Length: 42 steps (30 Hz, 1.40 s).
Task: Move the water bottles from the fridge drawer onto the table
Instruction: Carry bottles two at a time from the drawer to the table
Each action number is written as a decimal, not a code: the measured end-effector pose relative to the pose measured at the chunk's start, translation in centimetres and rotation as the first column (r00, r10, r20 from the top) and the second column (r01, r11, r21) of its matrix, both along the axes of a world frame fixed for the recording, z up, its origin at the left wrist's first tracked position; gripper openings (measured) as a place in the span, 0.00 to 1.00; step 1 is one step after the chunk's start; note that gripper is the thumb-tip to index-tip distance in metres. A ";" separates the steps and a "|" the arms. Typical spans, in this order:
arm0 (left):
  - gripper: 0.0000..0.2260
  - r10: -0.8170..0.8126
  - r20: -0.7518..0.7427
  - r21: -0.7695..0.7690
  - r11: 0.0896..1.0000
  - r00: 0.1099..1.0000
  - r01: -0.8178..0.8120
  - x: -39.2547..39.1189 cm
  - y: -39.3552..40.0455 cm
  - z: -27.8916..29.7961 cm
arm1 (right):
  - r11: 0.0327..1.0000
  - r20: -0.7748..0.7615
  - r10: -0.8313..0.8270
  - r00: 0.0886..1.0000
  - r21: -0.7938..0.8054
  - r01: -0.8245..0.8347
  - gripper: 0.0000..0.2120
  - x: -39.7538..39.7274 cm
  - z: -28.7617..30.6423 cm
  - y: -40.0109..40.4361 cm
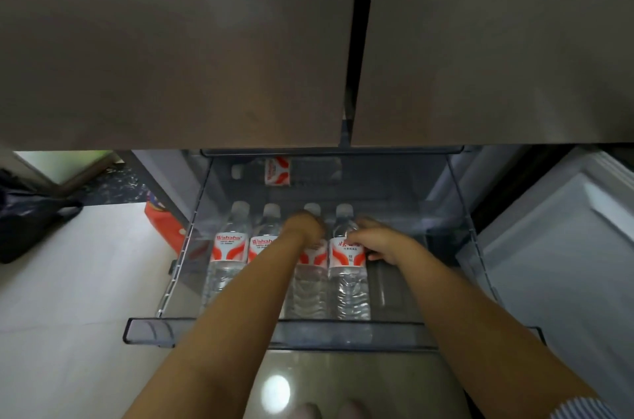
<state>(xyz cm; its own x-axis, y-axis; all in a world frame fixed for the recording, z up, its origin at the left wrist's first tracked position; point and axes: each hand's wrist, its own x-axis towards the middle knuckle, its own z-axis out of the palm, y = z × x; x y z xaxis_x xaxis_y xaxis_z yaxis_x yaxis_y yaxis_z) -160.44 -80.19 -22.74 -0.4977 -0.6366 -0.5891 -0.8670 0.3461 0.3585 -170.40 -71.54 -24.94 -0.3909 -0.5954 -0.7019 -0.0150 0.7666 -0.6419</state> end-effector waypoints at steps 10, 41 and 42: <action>0.13 0.406 -0.341 0.358 0.890 0.848 -0.283 0.3 -1.2 -0.5 | 0.952 0.313 -0.240 0.919 -0.109 0.286 0.11 -1.3 0.8 1.1; 0.05 0.018 -0.999 0.035 0.615 -0.030 -0.788 17.4 13.1 13.0 | 0.382 -0.270 -0.089 0.959 -0.898 -0.217 0.13 12.9 14.4 7.2; 0.05 -0.011 -1.000 0.016 0.598 -0.028 -0.801 18.6 13.5 13.9 | 0.349 -0.304 -0.083 0.949 -0.901 -0.257 0.13 14.1 15.3 7.0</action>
